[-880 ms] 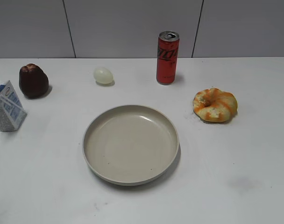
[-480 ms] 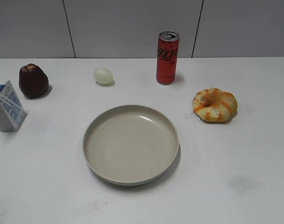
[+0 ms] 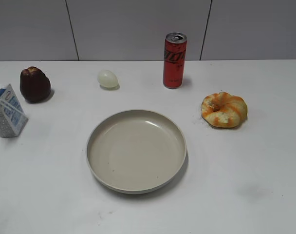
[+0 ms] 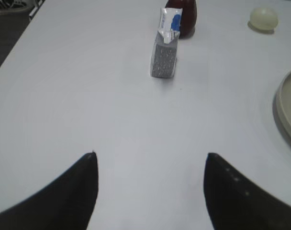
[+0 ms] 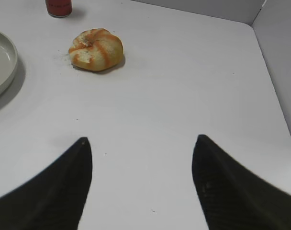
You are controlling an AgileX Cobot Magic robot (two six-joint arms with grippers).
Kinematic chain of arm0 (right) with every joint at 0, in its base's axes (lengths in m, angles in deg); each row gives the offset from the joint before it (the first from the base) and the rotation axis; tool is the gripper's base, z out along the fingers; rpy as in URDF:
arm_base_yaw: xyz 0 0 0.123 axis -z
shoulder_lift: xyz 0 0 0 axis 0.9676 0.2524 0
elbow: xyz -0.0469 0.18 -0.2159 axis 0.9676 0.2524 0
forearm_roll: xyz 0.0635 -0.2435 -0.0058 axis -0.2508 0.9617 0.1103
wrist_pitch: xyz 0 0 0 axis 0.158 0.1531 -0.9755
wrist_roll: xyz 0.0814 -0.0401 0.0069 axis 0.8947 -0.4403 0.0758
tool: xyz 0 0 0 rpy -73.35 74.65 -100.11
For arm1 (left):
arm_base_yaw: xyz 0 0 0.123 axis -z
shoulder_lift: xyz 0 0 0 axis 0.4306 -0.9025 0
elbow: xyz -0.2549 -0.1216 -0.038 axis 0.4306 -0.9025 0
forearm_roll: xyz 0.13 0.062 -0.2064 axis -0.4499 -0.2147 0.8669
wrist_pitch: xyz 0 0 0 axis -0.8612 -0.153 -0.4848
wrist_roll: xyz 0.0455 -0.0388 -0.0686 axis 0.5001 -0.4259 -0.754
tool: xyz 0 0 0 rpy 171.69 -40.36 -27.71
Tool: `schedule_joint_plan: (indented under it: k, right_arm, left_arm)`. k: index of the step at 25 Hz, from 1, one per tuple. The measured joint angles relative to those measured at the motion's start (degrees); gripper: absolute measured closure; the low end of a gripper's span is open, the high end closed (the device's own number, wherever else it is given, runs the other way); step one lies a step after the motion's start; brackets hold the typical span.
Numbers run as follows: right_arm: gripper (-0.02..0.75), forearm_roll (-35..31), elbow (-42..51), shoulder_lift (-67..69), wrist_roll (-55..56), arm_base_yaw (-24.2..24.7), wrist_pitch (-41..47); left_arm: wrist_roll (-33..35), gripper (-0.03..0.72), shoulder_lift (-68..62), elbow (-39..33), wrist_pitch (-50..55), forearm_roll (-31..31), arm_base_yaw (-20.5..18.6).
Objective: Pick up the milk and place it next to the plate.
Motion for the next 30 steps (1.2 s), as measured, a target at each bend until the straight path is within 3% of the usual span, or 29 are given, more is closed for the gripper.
schedule_joint_plan:
  k: [8, 14, 30]
  right_arm:
    - [0.241, 0.00, 0.00, 0.00, 0.00, 0.00, 0.00]
    - [0.241, 0.00, 0.00, 0.00, 0.00, 0.00, 0.00]
    - [0.241, 0.00, 0.00, 0.00, 0.00, 0.00, 0.00]
  left_arm:
    - [1.90, 0.171, -21.91, 5.03, -8.03, 1.10, 0.00]
    - [7.07, 0.171, -39.47, 10.85, -14.92, 4.88, 0.00]
    - [11.53, 0.171, -84.98, 39.29, -13.38, 8.48, 1.59]
